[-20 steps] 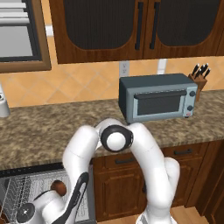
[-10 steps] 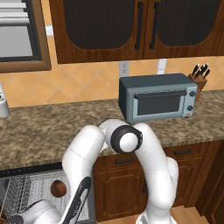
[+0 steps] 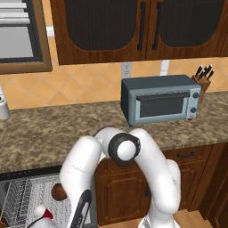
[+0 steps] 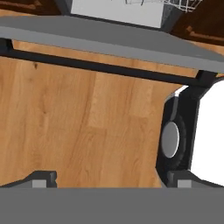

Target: Pick up the cup and bowl from the counter, place them in the dishwasher, and close the dishwasher door.

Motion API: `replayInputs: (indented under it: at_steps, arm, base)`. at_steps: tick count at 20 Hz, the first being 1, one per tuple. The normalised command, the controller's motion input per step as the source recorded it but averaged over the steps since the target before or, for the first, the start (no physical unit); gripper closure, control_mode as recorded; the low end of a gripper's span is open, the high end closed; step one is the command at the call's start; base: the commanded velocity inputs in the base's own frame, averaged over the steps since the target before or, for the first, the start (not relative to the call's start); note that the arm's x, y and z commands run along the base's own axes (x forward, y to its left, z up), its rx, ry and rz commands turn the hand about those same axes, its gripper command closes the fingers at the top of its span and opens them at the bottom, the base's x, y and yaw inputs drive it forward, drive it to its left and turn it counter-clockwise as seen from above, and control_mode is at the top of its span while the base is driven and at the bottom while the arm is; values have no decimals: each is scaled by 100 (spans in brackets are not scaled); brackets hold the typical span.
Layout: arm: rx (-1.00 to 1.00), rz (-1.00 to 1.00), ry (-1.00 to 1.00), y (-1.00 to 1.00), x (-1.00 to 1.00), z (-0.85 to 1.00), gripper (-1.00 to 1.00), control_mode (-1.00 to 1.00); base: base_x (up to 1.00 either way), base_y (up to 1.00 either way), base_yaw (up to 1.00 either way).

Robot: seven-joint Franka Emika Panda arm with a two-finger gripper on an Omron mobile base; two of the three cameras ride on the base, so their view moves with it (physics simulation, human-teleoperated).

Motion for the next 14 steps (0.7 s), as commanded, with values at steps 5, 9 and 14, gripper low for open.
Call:
replayInputs:
  at_steps: [5, 9, 14]
  arm:
    - [-9, -6, -2, 22, -49, -66, -100, -100]
    - [-1, -11, -16, 35, -1, -85, -100, -100]
    - [0, -14, -23, 35, 0, -72, -100, -100]
  base:
    - [0, 0, 0]
    - [0, 0, 0]
    - [0, 0, 0]
